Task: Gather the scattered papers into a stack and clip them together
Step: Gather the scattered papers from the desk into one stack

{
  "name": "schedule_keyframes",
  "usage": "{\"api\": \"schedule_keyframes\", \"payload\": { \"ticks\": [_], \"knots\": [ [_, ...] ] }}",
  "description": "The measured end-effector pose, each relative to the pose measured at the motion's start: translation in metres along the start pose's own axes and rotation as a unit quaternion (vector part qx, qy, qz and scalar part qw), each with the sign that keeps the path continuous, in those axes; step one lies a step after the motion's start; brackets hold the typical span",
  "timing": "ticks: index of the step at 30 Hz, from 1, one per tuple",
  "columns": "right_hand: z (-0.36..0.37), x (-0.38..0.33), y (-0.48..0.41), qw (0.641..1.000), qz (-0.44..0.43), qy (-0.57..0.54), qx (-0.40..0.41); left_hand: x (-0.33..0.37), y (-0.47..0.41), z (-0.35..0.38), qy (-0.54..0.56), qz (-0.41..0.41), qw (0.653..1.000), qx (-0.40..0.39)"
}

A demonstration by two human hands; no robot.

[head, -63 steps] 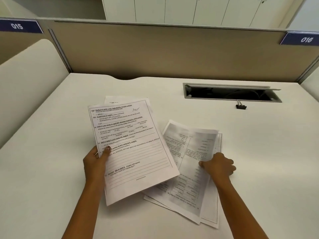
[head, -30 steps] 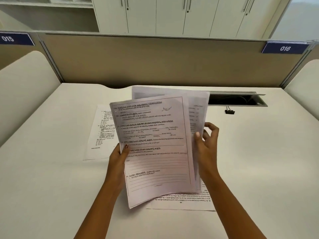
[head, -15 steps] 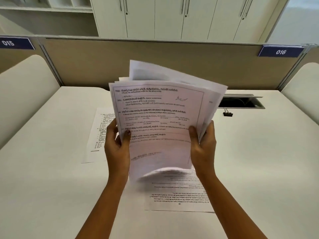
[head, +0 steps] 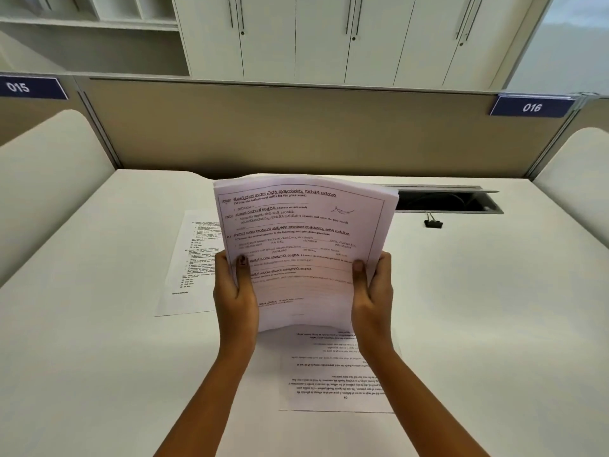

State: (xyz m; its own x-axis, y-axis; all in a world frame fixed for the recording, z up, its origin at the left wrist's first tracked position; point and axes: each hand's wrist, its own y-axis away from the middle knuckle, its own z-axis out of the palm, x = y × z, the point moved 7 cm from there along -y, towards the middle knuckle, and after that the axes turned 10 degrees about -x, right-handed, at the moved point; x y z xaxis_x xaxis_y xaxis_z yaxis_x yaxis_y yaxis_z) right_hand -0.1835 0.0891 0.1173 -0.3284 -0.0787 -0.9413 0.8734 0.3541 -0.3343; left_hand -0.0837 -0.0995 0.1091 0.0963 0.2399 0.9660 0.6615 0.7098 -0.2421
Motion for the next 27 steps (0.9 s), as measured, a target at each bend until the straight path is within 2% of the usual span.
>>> {"api": "schedule_keyframes", "payload": {
  "ticks": [5,8,11,13,17,21,24,27],
  "knots": [
    [-0.001,-0.008,0.002,1.000,-0.014,-0.003,0.018,-0.002,0.000,-0.008,-0.012,0.027,0.999,0.035],
    [0.001,0.006,0.007,0.999,-0.001,0.035,0.011,-0.020,0.004,-0.004,-0.054,-0.016,0.998,0.016],
    [0.004,0.033,0.018,0.996,0.032,0.085,0.018,-0.043,0.014,-0.001,-0.155,-0.073,0.985,0.024],
    [0.006,0.047,0.024,0.993,0.057,0.103,0.024,-0.050,0.021,0.002,-0.192,-0.080,0.978,0.012],
    [0.001,0.047,0.024,0.987,0.071,0.132,0.048,-0.043,0.027,0.006,-0.169,-0.055,0.983,-0.042],
    [-0.022,0.033,0.018,0.977,0.080,0.172,0.100,-0.025,0.024,0.006,-0.177,-0.025,0.983,-0.046],
    [-0.045,0.035,0.015,0.963,0.130,0.205,0.117,-0.033,0.026,0.015,-0.147,-0.080,0.982,-0.088],
    [-0.063,0.051,0.017,0.932,0.208,0.276,0.107,-0.047,0.033,0.028,-0.149,-0.147,0.968,-0.138]
  ]
}}
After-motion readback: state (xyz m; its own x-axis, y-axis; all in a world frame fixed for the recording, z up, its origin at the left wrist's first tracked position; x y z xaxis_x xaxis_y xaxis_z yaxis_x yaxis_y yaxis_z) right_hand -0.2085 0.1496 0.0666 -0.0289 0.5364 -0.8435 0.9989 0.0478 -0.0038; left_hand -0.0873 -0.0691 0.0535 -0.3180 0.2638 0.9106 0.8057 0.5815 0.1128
